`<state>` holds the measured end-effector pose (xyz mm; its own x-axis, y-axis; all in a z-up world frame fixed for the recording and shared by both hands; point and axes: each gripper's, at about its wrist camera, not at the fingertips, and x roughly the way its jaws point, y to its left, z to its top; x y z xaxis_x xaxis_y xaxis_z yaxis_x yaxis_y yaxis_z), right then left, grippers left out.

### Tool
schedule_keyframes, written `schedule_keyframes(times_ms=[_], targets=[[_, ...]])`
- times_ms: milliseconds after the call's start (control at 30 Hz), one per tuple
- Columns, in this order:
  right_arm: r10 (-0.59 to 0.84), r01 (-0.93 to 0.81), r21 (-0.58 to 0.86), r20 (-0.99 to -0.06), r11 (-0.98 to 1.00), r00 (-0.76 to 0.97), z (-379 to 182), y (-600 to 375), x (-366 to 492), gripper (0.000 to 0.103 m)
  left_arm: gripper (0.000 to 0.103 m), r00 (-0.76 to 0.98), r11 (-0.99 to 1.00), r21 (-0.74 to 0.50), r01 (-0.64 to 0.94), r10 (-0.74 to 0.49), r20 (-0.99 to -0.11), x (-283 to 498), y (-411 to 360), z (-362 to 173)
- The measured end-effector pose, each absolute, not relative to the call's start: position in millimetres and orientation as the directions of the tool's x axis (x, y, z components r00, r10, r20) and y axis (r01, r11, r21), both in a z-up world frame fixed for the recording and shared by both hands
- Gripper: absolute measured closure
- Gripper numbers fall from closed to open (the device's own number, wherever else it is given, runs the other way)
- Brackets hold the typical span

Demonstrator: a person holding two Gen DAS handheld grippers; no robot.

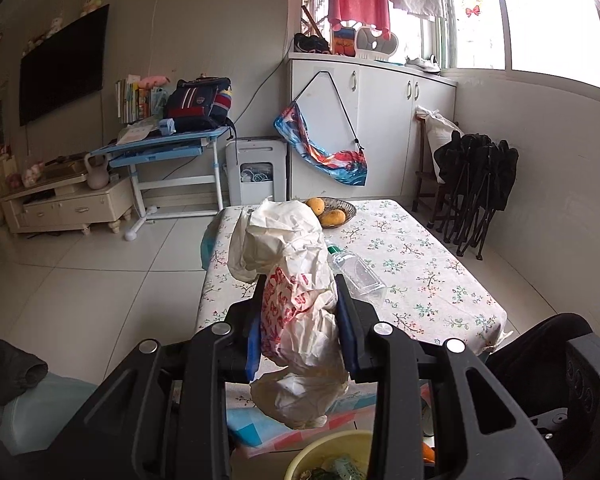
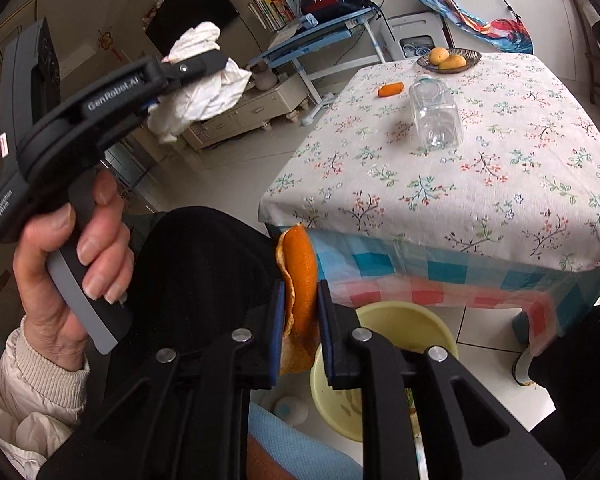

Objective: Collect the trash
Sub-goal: 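Open the right tool over the yellow bucket to drop the orange peel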

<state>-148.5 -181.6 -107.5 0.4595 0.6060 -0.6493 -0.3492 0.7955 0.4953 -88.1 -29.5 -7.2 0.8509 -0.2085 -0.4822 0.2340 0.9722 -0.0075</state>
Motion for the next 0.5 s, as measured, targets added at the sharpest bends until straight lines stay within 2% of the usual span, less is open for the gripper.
schedule_keyframes(times_ms=[100,233,500], targets=[[0.599,-0.341,0.492,-0.67,0.801,0.438,-113.9,-178.4,-153.6,0.083,0.073,0.854,0.971,-0.004,0.237,-0.211,-0.475,-96.0,-28.2,-4.5],[0.589,-0.334,0.485,-0.683,0.808,0.432,-118.9,-176.8,-159.9,0.072,0.073,0.856,0.97,0.001,0.241,-0.212,-0.471,-102.3,-27.0,-1.1],[0.578,-0.296,0.498,-0.656,0.815,0.485,-116.7,-189.5,-161.8,0.063,0.073,0.852,0.966,0.02,0.256,-0.216,-0.476,-101.0,-31.5,-1.0]])
